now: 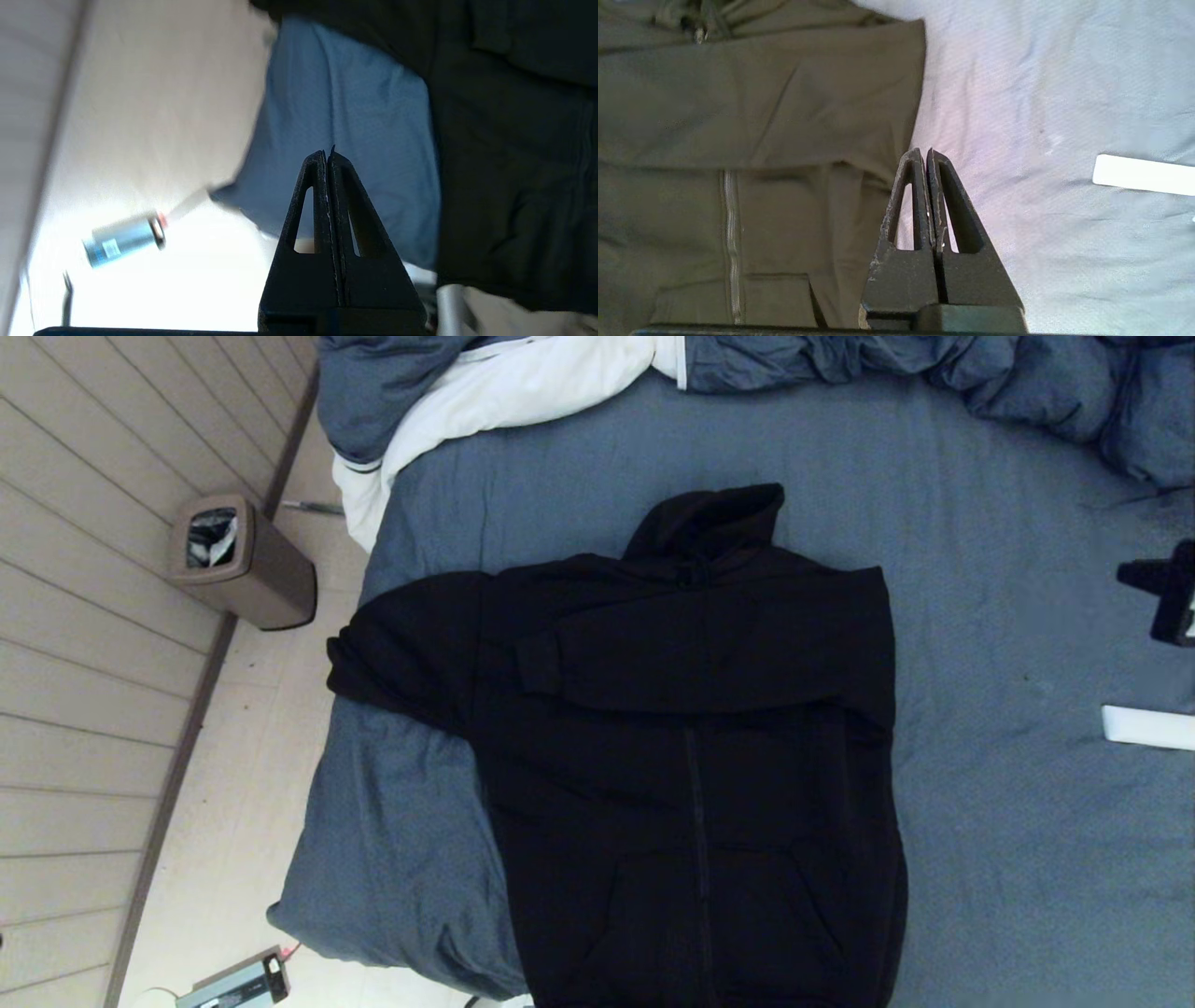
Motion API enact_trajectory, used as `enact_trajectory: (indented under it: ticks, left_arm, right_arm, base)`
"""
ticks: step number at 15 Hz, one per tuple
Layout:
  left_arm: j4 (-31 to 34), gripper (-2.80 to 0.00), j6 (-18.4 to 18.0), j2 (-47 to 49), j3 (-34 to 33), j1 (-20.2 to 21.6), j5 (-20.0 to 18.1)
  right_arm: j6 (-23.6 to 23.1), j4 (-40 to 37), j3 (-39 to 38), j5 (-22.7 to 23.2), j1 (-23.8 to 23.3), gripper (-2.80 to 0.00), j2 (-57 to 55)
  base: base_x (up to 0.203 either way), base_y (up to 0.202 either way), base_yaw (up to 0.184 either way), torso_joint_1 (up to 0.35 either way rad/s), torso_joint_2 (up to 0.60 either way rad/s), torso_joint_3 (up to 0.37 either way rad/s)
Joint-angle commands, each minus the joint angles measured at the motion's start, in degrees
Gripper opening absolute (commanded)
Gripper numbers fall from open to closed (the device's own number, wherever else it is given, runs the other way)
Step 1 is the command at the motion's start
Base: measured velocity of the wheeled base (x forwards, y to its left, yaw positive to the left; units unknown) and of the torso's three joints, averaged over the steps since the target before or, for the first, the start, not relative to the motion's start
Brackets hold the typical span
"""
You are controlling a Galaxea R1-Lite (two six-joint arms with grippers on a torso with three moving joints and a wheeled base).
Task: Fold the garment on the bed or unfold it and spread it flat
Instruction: Fold the black sweatshirt
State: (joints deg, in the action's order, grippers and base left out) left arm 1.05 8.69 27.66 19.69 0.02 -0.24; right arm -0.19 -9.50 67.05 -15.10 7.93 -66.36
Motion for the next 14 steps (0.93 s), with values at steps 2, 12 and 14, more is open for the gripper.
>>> enact_trajectory:
  ticks: [2, 12, 14]
  left_arm:
    - [-6.3, -2.8, 3.1, 36.9, 10.4, 0.3, -1.4]
    - [-5.3, -2.8, 6.5, 88.1, 55.0, 1.3, -9.2]
    - [-3.6, -2.8, 7.0, 92.8, 62.6, 1.4, -10.5]
  right_arm:
    - [0.5, -10.9, 12.4, -0.2, -1.5, -2.8, -4.4]
    - [1.5, -25.6, 28.2, -0.6, -13.3, -2.8, -14.5]
    - [1.4, -29.7, 34.2, -0.6, -14.8, -2.8, -15.6]
  base:
    - [0.0, 0.0, 0.0, 0.0, 0.0, 0.0]
    - [0.0, 0.0, 0.0, 0.0, 0.0, 0.0]
    - [0.0, 0.0, 0.0, 0.0, 0.0, 0.0]
